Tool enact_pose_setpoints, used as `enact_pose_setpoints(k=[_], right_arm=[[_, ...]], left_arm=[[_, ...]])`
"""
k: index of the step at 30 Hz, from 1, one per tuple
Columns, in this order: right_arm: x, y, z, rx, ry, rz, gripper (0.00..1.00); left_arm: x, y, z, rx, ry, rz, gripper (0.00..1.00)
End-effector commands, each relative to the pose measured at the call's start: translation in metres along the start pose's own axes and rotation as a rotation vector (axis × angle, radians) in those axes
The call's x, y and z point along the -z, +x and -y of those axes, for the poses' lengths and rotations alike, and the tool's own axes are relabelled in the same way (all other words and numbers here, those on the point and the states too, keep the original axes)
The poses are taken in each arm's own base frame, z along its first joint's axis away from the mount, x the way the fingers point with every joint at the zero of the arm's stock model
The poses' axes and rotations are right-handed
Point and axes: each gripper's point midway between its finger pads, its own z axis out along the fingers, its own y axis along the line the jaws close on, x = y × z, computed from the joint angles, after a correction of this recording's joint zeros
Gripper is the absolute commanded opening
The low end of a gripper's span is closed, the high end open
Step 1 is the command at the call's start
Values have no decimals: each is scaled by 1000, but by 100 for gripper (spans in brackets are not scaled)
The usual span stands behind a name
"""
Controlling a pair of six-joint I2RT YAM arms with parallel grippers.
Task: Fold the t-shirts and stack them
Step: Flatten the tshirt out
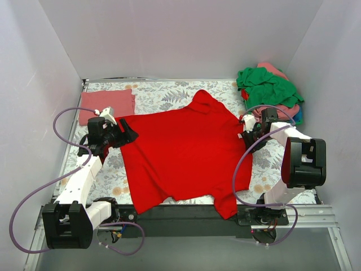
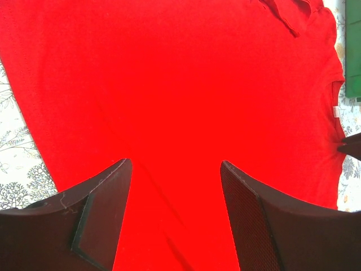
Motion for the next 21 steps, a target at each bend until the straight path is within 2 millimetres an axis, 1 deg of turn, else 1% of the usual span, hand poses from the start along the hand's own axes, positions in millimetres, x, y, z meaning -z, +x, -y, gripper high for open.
enact_pose_setpoints(k=[1,5,7,8,11,12,14,15,19,21], right_arm=[[-3,7,1,-13,0,-9,40],[-3,12,0,-11,-2,-21,33],[-3,15,0,-5,-1,-32,26],[-2,17,-1,-4,-3,-38,21],[-1,25,-2,9,-2,-62,14],[-1,27,-3,12,-3,-68,9],[1,34,-4,24,-2,-89,3],[2,37,-5,27,-3,-95,1],[7,50,-8,54,-2,-130,1],[10,61,-12,70,-16,-157,1]], left_arm=[[-1,-1,3,-3,19,8,62],[-2,1,2,-2,20,2,63],[-2,0,2,-2,20,4,62],[-2,-1,2,-2,19,6,63],[-2,0,2,-1,16,4,62],[-2,1,2,-2,18,2,62],[-2,1,2,-2,17,2,62],[-2,0,2,-2,18,5,62],[-2,1,2,-1,18,2,62],[-2,1,1,0,16,1,62]])
